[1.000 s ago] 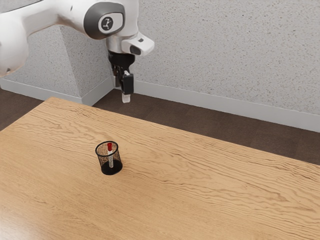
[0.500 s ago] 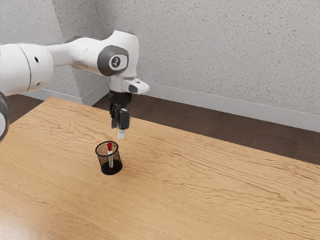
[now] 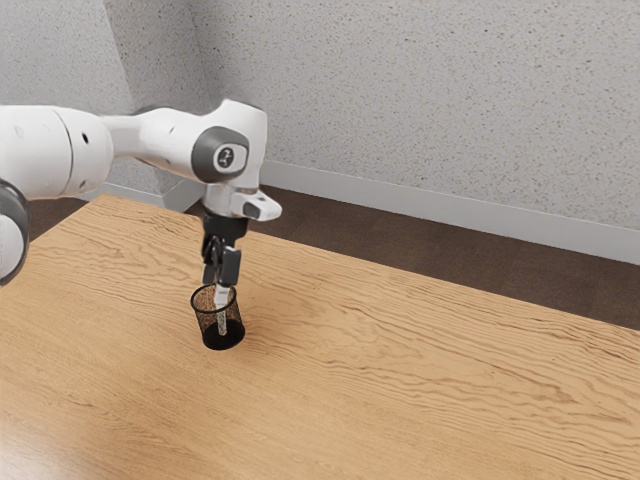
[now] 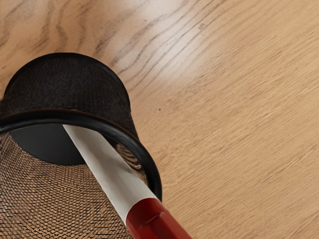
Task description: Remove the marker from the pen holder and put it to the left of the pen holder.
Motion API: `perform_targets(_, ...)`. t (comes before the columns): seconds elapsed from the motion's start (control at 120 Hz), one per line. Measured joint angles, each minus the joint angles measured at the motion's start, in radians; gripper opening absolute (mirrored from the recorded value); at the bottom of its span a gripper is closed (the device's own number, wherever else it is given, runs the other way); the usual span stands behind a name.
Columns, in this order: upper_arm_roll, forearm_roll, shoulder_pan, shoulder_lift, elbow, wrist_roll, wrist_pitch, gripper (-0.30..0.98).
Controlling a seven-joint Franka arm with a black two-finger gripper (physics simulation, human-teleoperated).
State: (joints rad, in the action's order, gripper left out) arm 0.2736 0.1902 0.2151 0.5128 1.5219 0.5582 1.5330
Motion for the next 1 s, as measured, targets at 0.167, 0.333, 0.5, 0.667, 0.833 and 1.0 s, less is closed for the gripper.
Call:
perform_targets(0.167,-0.010,0.015,-0.006,0.035,-0.042,0.005,0.002,0.64)
perform_targets(0.333,-0.015,0.019,-0.009,0.070,-0.083,0.007,0.006,0.48)
perform_targets(0.5,-0.014,0.019,-0.010,0.074,-0.086,0.009,0.023,0.36)
perform_targets(0.667,-0.014,0.019,-0.010,0.073,-0.086,0.010,0.032,0.22)
perform_targets(0.833,-0.015,0.019,-0.010,0.071,-0.084,0.012,0.030,0.14)
perform_targets(1.0,-0.014,0.019,-0.019,0.067,-0.084,0.013,-0.003,0.07)
